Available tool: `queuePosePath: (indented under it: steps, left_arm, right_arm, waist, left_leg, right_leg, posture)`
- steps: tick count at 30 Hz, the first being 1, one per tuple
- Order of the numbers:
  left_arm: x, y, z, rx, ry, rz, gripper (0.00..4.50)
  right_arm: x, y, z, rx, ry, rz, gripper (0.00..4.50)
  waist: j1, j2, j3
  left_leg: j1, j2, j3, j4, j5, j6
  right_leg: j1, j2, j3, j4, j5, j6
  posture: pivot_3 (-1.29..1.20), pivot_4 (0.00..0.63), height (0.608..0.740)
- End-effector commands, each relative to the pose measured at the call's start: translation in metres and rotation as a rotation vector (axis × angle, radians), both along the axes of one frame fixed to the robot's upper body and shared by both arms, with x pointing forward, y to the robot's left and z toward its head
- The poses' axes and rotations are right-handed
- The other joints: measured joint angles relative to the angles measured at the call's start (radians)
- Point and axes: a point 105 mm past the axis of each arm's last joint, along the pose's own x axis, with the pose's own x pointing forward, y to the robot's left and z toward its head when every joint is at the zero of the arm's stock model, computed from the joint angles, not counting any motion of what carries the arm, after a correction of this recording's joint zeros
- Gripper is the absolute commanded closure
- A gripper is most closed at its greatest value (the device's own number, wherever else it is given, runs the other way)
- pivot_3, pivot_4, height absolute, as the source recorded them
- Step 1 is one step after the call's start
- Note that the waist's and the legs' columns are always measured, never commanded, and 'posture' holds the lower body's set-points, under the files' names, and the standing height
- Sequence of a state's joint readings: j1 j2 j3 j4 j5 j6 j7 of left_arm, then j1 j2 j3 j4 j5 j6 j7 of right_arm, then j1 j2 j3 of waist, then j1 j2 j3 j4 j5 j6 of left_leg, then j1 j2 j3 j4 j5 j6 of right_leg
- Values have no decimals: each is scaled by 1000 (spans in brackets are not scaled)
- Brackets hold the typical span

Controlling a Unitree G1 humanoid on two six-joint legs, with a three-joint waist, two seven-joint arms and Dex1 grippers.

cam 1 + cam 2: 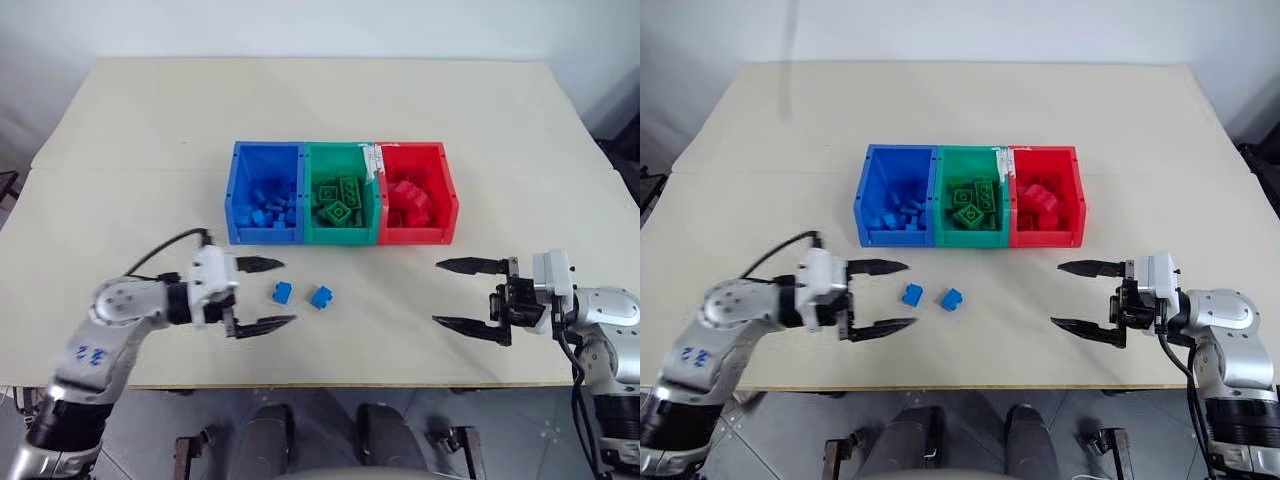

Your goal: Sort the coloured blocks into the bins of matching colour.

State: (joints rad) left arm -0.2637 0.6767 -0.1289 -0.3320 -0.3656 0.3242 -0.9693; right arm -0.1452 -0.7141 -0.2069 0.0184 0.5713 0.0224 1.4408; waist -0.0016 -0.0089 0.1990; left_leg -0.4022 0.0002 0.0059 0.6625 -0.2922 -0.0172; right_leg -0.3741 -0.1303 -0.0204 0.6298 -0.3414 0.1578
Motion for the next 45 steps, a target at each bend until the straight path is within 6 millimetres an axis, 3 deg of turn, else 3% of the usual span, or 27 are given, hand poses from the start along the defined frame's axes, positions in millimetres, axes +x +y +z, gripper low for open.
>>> queuePosePath:
  steps: [1,3,9,12,19,20,22,26,29,31,38,43,45]
  left_arm:
    - [15,-20,-10,96,-70,-12,0]
    - [30,-28,-20,164,-106,23,0]
    - [44,-36,-30,205,-73,55,0]
    - [40,-35,-32,186,-37,46,572]
    - [33,-34,-36,192,-10,30,2771]
    - [34,-33,-35,181,-19,31,2922]
    - [35,-34,-30,145,-43,33,2921]
    - [39,-44,22,-162,-205,27,2921]
    - [48,-36,41,-234,-275,86,2921]
    - [65,-24,54,-258,-320,196,2921]
    - [128,16,82,-206,-437,532,2921]
    - [144,25,84,-183,-426,573,2921]
    - [144,23,79,-185,-380,538,2205]
  right_arm:
    - [-3,1,10,-11,-55,-11,17]
    - [-5,3,9,-3,-58,-22,17]
    - [-10,5,8,8,-59,-63,17]
    - [-13,1,6,4,-56,-87,0]
    - [-12,-2,5,-1,-61,-108,0]
    - [-12,-2,4,-2,-61,-109,0]
    - [-11,-2,4,-2,-61,-109,0]
    - [-6,-1,2,-4,-62,-109,0]
    - [-4,0,1,-4,-58,-103,0]
    - [-2,2,0,-6,-56,-92,0]
    - [3,4,1,-5,-68,-92,0]
    - [5,6,1,-4,-77,-96,0]
    - [6,7,2,-2,-82,-97,0]
  waist:
    - [3,0,0]
    - [5,0,0]
    - [7,0,0]
    - [7,0,0]
    - [8,0,0]
    - [8,0,0]
    - [8,0,0]
    - [15,0,0]
    - [22,0,0]
    - [24,0,0]
    - [30,0,0]
    - [27,0,0]
    - [26,0,0]
  left_leg:
    - [0,0,0,1,0,0]
    - [0,-1,-1,2,1,0]
    - [-1,-1,-1,2,1,0]
    - [-1,-1,-1,2,1,0]
    - [-1,-1,-1,3,1,1]
    - [-1,-1,-1,3,1,1]
    - [-1,-1,-1,3,1,0]
    - [-1,-1,-2,4,1,1]
    - [-1,-1,-2,5,2,0]
    - [-1,-1,-2,4,2,0]
    - [-2,-2,-2,5,2,1]
    - [-2,-3,-2,4,2,1]
    - [-2,-3,-2,3,2,1]
  right_leg:
    - [0,0,0,-1,0,0]
    - [0,0,0,-1,0,0]
    - [0,0,0,0,0,1]
    - [0,0,0,-1,0,1]
    - [0,0,0,0,1,1]
    - [0,0,0,0,1,1]
    - [0,0,0,0,1,1]
    - [0,-1,0,0,1,1]
    - [1,-1,0,0,1,2]
    - [1,0,-1,0,1,2]
    - [1,-1,-1,0,1,3]
    - [0,-1,-1,3,2,3]
    - [0,-1,-1,3,2,3]
  posture:
    - [0,150,740]
    - [0,150,740]
    - [0,150,740]
    - [0,150,740]
    - [0,150,740]
    - [0,150,740]
    - [0,150,740]
    - [0,150,740]
    - [0,150,740]
    - [0,150,740]
    - [0,150,740]
    - [0,150,740]
    - [0,150,740]
